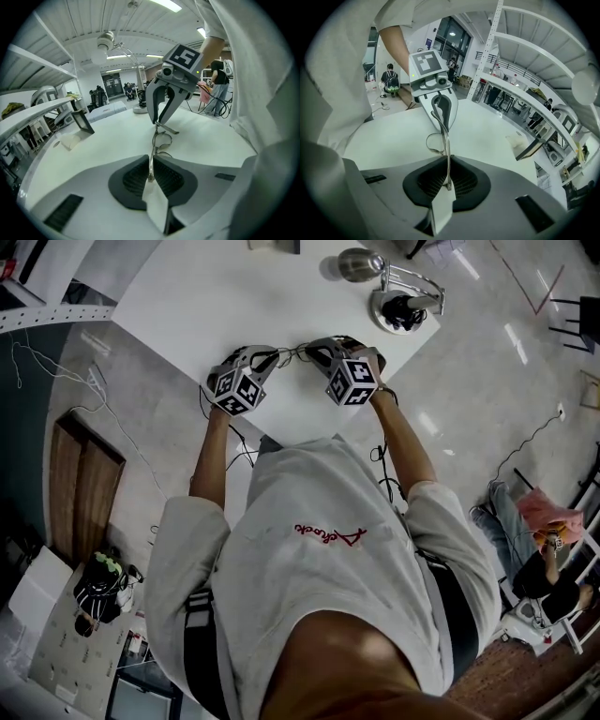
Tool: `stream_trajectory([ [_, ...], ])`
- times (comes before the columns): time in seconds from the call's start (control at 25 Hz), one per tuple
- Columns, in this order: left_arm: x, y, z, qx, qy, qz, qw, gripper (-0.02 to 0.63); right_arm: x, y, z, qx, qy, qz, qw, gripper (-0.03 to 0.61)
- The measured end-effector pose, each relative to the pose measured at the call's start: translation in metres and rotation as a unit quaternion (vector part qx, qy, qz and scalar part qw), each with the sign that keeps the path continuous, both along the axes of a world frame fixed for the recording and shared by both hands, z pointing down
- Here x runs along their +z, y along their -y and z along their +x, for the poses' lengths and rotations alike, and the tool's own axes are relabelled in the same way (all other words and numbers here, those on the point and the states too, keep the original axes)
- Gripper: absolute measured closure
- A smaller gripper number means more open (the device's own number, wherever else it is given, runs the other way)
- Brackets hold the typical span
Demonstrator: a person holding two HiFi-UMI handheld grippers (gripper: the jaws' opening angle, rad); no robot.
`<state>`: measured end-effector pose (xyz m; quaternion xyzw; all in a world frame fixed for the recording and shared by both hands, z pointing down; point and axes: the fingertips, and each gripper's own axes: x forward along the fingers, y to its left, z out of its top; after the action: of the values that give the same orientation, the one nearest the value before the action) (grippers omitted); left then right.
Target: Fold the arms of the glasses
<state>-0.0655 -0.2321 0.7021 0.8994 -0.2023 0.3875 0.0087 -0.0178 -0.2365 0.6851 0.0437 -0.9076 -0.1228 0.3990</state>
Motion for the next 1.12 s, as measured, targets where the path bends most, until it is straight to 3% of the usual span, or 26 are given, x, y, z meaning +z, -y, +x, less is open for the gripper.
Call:
stream_trajectory([
  [0.2, -0.01, -0.008, -0.028, -0.061, -0.009, 0.009, 0.9981, 0.558, 0.015, -0.002, -0.01, -0.026, -0.037, 0.007, 0.999, 0.537],
  [0.36, -0.015, -0.013, -0.045, -0.088, -0.011, 0.014, 0.996, 0.558, 0.03, -0.005, -0.017, -0.042, -0.071, 0.019, 0.996, 0.537],
  [0.52, -0.024, -0.012, -0.059, -0.107, -0.019, 0.024, 0.9937, 0.558, 0.031, -0.003, -0.023, -0.04, -0.076, 0.025, 0.996, 0.537],
  [0.68, -0.029, -0.012, -0.062, -0.114, -0.026, 0.031, 0.9927, 0.558, 0.03, -0.002, -0.023, -0.03, -0.066, 0.027, 0.997, 0.534],
  [0.8, -0.034, -0.01, -0.059, -0.111, -0.033, 0.035, 0.9927, 0.558, 0.022, 0.003, -0.022, 0.0, -0.051, 0.019, 0.999, 0.465],
  [1.0, -0.039, -0.008, -0.051, -0.098, -0.041, 0.045, 0.9933, 0.558, 0.007, 0.006, -0.015, 0.027, -0.047, 0.036, 0.998, 0.462],
  [1.12, -0.044, -0.01, -0.045, -0.091, -0.047, 0.051, 0.9934, 0.558, -0.003, 0.003, -0.008, 0.061, -0.03, 0.024, 0.997, 0.462],
])
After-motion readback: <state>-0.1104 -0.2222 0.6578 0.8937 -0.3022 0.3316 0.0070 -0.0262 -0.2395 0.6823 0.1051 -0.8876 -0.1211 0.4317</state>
